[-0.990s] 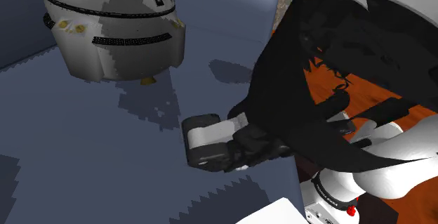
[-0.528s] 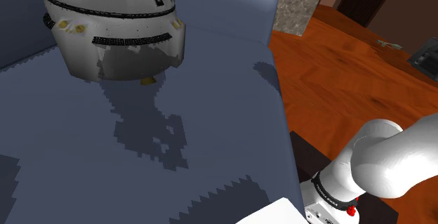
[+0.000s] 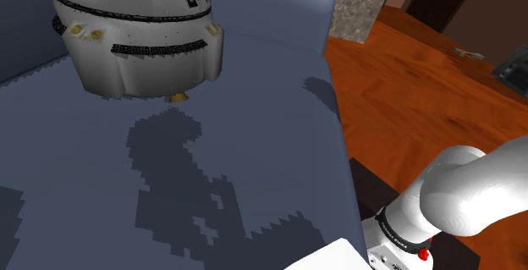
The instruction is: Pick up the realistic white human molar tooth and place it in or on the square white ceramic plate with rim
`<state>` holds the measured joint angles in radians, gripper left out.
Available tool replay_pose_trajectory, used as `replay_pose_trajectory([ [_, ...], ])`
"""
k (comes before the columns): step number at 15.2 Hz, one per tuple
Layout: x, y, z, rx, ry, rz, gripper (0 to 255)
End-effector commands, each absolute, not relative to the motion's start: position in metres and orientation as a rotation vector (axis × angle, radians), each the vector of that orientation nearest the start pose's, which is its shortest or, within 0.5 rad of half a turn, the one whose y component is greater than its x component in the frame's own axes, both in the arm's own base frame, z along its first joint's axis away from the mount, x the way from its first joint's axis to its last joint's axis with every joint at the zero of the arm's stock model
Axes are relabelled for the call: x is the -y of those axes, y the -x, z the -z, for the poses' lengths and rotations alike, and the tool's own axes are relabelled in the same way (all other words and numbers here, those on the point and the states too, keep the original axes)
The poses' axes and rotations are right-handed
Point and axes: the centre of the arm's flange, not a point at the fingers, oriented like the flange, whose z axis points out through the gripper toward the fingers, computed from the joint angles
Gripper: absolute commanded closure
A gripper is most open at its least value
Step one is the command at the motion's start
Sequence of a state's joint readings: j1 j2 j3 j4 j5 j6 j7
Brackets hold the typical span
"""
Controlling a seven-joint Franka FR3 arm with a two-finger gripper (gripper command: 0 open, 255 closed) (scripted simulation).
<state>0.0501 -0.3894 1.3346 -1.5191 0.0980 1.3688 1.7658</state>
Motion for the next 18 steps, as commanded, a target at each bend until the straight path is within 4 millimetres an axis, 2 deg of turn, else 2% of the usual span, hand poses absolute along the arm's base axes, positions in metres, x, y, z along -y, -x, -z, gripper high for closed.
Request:
replay_pose_trajectory([
  [1, -0.520, 0.036, -0.642, -0.619, 3.107, 0.448, 255],
  [12, -0.520, 0.036, -0.583, -0.619, 3.107, 0.448, 255],
  [18, -0.520, 0.036, -0.583, -0.619, 3.107, 0.448, 255],
])
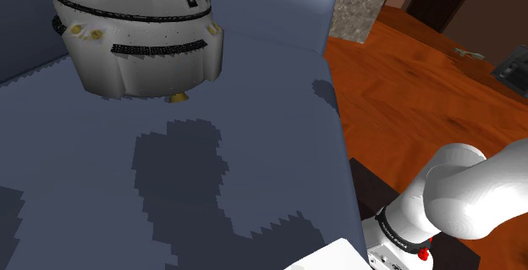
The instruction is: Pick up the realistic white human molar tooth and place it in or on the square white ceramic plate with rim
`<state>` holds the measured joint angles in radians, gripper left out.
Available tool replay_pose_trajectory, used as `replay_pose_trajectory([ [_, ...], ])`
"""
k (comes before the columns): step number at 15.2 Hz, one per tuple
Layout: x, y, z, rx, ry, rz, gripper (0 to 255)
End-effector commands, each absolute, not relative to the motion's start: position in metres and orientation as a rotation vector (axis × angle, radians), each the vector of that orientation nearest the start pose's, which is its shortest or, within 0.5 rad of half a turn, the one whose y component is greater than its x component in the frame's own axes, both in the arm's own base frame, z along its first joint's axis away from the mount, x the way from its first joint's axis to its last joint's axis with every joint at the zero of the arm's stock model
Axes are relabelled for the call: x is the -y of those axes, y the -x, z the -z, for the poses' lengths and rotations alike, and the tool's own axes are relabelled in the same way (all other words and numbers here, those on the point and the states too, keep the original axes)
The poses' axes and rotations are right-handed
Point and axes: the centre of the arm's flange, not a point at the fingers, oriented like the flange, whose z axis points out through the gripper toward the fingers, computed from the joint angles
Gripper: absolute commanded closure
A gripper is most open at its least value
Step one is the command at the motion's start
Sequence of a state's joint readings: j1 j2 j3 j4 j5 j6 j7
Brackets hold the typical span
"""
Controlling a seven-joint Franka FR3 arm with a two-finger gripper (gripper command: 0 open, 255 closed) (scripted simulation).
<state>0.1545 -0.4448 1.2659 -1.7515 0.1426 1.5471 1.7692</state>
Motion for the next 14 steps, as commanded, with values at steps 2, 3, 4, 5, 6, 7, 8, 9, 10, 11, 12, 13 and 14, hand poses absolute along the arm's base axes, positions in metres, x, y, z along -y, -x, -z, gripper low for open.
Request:
replay_pose_trajectory([
  [2, -0.520, 0.036, -0.583, -0.619, 3.107, 0.448, 255],
  [3, -0.520, 0.036, -0.583, -0.619, 3.107, 0.448, 0],
  [4, -0.520, 0.036, -0.583, -0.619, 3.107, 0.448, 0],
  [5, -0.520, 0.036, -0.583, -0.619, 3.107, 0.448, 0],
  [6, -0.520, 0.036, -0.583, -0.619, 3.107, 0.448, 0],
  [7, -0.520, 0.036, -0.583, -0.619, 3.107, 0.448, 0],
  [8, -0.520, 0.036, -0.583, -0.619, 3.107, 0.448, 0],
  [9, -0.522, 0.040, -0.595, -0.619, 3.107, 0.448, 0],
  [10, -0.523, 0.043, -0.608, -0.619, 3.107, 0.448, 0],
  [11, -0.524, 0.047, -0.621, -0.619, 3.107, 0.448, 0],
  [12, -0.526, 0.049, -0.631, -0.619, 3.107, 0.448, 0],
  [13, -0.526, 0.049, -0.631, -0.619, 3.107, 0.448, 0],
  [14, -0.526, 0.049, -0.631, -0.619, 3.107, 0.448, 0],
])
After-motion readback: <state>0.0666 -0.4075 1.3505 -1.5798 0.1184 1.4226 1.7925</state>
